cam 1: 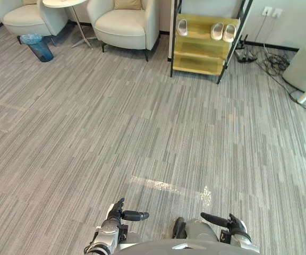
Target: Pick up cushions and gather them together orderly.
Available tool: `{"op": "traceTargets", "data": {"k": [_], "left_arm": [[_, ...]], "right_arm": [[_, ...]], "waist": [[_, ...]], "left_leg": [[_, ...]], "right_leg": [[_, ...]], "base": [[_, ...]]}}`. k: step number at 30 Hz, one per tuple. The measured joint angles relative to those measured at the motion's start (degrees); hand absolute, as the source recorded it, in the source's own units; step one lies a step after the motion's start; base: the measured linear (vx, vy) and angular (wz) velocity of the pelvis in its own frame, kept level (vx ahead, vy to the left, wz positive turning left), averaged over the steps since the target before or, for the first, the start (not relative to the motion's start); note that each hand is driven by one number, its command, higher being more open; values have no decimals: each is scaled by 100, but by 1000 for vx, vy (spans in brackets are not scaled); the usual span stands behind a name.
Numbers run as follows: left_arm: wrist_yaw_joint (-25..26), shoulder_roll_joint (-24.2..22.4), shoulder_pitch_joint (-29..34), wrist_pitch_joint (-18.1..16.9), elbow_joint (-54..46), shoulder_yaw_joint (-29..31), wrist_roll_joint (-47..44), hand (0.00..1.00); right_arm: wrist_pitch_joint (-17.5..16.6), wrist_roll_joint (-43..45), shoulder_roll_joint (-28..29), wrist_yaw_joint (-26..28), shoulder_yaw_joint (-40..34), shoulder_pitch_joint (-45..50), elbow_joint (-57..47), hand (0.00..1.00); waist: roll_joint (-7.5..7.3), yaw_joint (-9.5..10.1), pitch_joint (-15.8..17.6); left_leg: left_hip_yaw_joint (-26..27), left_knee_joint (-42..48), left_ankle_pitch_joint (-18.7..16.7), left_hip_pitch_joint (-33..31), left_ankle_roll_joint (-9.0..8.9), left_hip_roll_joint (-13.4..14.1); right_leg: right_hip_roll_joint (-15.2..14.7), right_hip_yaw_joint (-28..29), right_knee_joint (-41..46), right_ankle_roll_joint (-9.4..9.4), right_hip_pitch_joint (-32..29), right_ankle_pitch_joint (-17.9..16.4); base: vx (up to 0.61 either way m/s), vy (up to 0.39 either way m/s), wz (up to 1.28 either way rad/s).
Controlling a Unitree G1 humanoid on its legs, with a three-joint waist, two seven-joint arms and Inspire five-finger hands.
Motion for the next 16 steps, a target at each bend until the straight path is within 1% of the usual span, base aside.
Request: {"op": "traceTargets", "data": {"k": [1,2,3,4,5,6,7,8,9,11,12,13,16], "left_arm": [[0,-9,22,1,-35,-7,-1,100],[5,-25,21,-29,-49,-8,-7,100],[-3,-21,22,-29,-47,-7,-8,100],[-14,-21,21,-25,-45,-6,-14,100],[5,-32,24,-19,-40,24,-75,100],[17,-29,24,-22,-36,23,-87,100],[56,-2,36,-17,-16,12,-89,100],[73,17,36,-25,-14,4,-89,100],[68,79,34,-9,-8,11,-144,100],[78,94,30,17,28,11,-158,100],[82,91,28,11,91,4,-159,100],[80,93,29,9,149,-31,-158,100],[66,112,33,13,229,-112,-150,100]], "right_arm": [[-1,1,1,-5,-2,7,-7,100],[-4,0,1,-2,-1,-9,-9,100],[-4,0,1,2,0,-20,-11,100],[-2,0,0,2,-1,-42,-9,100],[-3,0,-2,-2,-2,-50,-1,100],[-2,0,0,-2,-4,-51,12,100],[-7,1,36,5,5,-50,35,100],[-8,-1,58,14,4,-55,50,100],[-4,-6,91,18,-2,-81,125,100],[-5,-10,124,14,-4,-92,129,100],[-6,-14,126,18,-4,-93,145,100],[-17,-19,120,20,-4,-93,147,100],[-19,-23,84,22,-14,-100,186,100]], "waist": [[2,-4,2],[-6,3,-1],[-5,5,-2],[-5,6,-1],[-15,76,-13],[-7,96,-33],[-139,81,-103],[-183,82,-113],[-254,129,-137],[-298,139,-146],[-305,138,-165],[-281,132,-190],[-224,120,-276]], "left_leg": [[40,-195,-116,-76,7,-76],[-49,-990,-140,-184,33,-300],[-99,-1275,-125,-203,54,-379],[-281,-1802,-88,-236,33,-544],[-661,-2420,470,-125,-36,-863],[-627,-2503,478,-57,-73,-886],[-561,-2741,564,92,-15,-1030],[-527,-2752,565,91,5,-1057],[-435,-2744,534,107,54,-1095],[-392,-2796,513,234,90,-1162],[-300,-2902,511,416,95,-1225],[-288,-3025,510,549,96,-1263],[-174,-3327,511,701,96,-1287]], "right_leg": [[5,13,-95,30,143,-3],[-5,81,-232,90,238,28],[-12,105,-259,110,246,33],[-30,154,-284,156,268,36],[-80,336,-264,273,267,23],[-96,406,-267,288,272,22],[-133,574,-383,387,265,61],[-151,601,-463,418,279,86],[-179,707,-601,454,316,148],[-226,847,-711,486,408,182],[-271,962,-808,503,528,192],[-285,1028,-864,514,589,198],[-261,1152,-962,551,581,223]], "base": [[158,53,-14],[153,81,-15],[160,130,-17],[185,180,-35],[204,197,-40],[233,154,-39],[219,91,-11],[254,86,-21],[219,87,-25],[170,76,-28],[118,64,-30],[124,61,-35],[84,21,-24]]}}
